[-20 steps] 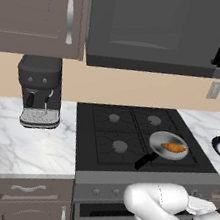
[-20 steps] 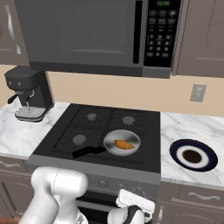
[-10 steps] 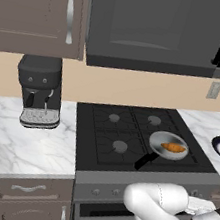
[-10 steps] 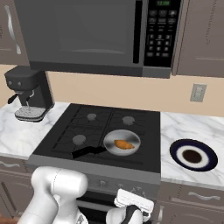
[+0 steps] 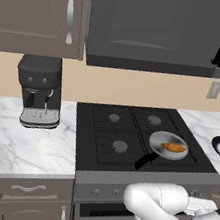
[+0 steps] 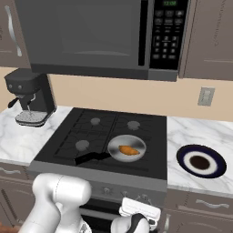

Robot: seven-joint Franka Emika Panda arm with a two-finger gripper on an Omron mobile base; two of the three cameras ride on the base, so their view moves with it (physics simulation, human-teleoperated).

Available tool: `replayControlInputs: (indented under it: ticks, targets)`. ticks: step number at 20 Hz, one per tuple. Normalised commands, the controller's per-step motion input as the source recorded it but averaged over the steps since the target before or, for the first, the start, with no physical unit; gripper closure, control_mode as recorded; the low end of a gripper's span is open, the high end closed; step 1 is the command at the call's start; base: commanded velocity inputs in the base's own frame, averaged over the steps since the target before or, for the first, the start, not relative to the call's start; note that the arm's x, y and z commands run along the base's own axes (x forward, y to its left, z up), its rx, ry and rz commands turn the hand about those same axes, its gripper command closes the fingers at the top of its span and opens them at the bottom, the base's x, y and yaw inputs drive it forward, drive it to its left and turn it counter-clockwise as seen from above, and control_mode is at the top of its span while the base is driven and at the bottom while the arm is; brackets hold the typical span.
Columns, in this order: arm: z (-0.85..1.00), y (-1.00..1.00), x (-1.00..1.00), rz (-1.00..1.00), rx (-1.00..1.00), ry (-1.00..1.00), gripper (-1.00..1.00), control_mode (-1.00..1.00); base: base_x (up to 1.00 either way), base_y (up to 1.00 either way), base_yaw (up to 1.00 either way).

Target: Pick the croissant and place it on the pan. Then turn on the stove to warm the croissant.

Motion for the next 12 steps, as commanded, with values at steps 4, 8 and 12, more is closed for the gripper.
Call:
replayControlInputs:
  ticks: [4,8,12]
  targets:
    - [0.17,0.00,0.10,0.06,-0.08,0.00,1.00,-1.00,0.00,0.00,0.00]
    - [0.32,0.00,0.10,0.09,-0.12,0.00,1.00,-1.00,0.00,0.00,0.00]
    - [0.42,0.05,0.05,0.12,-0.15,0.00,1.00,-1.00,0.00,0.00,0.00]
